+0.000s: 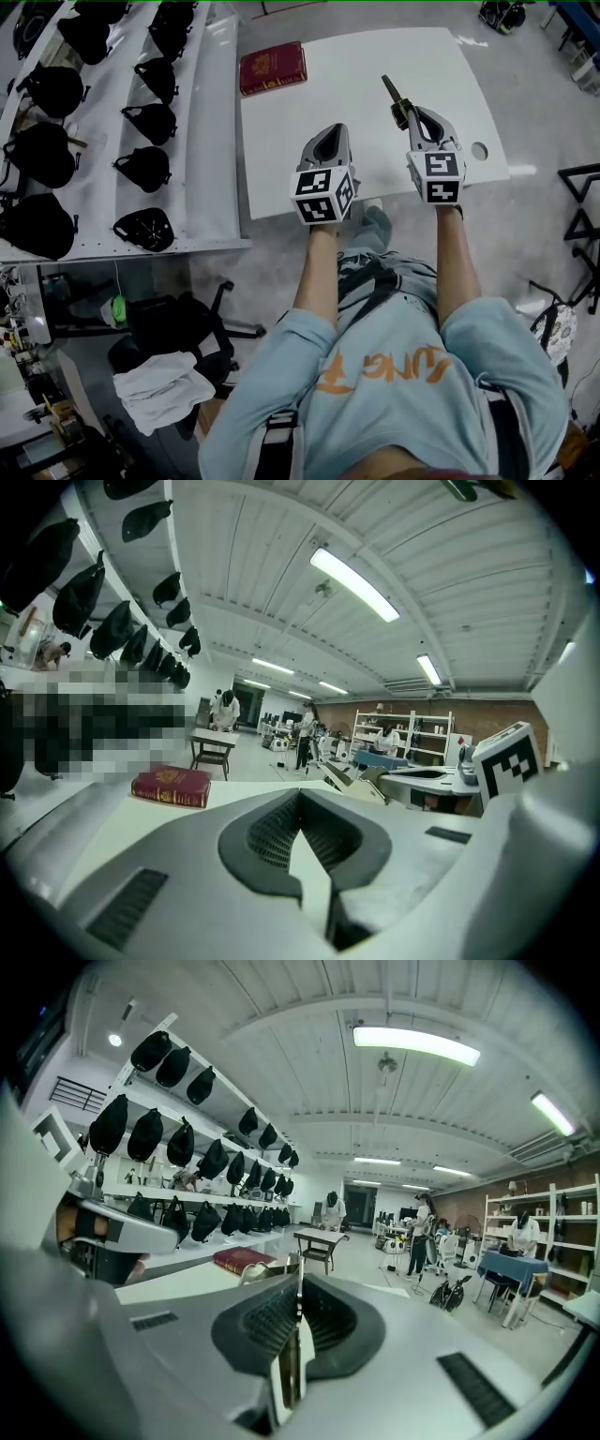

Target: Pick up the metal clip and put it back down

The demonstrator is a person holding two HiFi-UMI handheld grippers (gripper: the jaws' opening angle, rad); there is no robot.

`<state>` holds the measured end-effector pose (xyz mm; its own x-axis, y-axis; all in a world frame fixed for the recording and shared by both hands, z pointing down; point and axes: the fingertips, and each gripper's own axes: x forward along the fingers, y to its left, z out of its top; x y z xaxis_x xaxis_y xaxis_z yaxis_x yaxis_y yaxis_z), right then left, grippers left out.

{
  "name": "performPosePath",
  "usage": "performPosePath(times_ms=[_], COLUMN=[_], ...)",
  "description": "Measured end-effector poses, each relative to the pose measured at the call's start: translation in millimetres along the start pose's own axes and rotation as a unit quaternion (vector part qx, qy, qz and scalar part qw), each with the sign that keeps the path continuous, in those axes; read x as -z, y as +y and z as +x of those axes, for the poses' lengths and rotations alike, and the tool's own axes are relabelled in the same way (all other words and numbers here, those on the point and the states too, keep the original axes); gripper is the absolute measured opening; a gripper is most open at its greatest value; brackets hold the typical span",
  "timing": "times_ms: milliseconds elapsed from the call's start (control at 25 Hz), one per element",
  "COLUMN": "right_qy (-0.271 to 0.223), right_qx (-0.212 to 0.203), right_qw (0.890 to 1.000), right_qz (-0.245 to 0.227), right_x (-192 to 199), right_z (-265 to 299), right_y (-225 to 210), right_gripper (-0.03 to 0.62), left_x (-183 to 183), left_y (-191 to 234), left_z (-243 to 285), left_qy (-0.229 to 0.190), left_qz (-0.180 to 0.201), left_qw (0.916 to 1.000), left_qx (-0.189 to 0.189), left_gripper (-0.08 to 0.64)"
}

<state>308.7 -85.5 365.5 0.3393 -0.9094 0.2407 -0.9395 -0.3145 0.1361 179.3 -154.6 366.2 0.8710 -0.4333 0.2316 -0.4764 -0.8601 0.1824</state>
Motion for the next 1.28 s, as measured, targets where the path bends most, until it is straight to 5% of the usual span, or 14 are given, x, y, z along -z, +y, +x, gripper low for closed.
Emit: performPosePath(times_ms=[600,1280], right_qy=[0.036,0.086], right_qx=[0.007,-0.016], right_qw=[0.999,0.996], right_qz=[0.011,-0.024], right_x=[21.1,48.1], right_z=[72.0,202.1], right_y=[-47.8,-95.5], right_gripper=[0.031,0.031], left_x=[6.0,15.2], left_y=[-6.8,32.3], left_z=[97.9,226.1], left_qy=[0.031,0.050], left_qz=[-0.037,-0.093], left_qw=[0.9979,0.9941], left_qx=[0.042,0.025], left_gripper=[0.021,0.021])
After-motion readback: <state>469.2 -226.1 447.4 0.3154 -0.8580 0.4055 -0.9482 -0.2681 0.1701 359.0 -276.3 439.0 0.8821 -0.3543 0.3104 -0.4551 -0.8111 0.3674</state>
